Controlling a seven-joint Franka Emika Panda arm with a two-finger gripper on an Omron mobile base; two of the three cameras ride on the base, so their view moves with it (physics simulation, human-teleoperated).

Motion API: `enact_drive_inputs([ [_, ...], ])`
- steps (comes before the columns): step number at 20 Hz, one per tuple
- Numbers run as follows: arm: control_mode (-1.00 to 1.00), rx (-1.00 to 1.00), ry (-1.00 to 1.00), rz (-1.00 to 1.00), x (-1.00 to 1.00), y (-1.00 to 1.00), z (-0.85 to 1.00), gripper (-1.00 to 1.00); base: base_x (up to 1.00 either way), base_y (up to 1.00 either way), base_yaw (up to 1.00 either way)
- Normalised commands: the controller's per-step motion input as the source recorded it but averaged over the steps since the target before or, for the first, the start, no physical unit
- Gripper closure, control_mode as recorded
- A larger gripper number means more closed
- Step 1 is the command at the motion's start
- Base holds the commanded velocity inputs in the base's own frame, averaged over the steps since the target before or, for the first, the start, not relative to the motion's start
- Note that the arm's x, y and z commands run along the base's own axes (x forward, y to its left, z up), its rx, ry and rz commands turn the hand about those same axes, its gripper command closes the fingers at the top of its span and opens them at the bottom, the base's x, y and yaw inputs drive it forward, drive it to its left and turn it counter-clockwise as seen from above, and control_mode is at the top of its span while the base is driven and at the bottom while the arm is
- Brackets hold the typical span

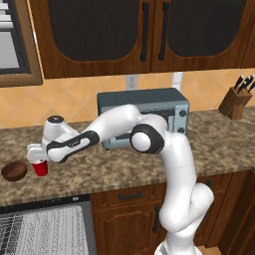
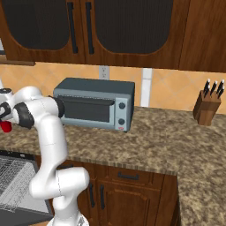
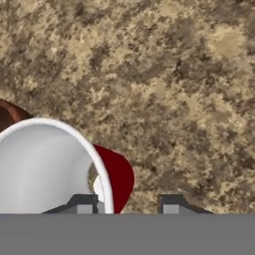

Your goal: Pick up the cup and bowl from the counter, place them in the dishwasher, and close the dishwasher door.

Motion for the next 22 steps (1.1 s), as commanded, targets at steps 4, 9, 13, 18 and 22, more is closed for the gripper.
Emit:
enact_drive_inputs([
  [4,-1.00,0.00,0.00,0.00,-0.13,0.00,0.00,1.00,0.00,0.00,0.00],
  [9,-1.00,0.00,-0.06,-0.01,-0.77,0.00,0.00,1.00,0.00,0.00,0.00],
  [13,-1.00,0.00,-0.18,0.00,-1.00,0.00,0.06,1.00,0.00,0.00,0.00],
  [18,-1.00,0.00,-0.15,0.00,-0.93,0.01,0.09,1.00,0.00,0.00,0.00],
  [22,-1.00,0.00,0.00,0.00,-0.49,0.00,0.07,1.00,0.00,0.00,0.00],
])
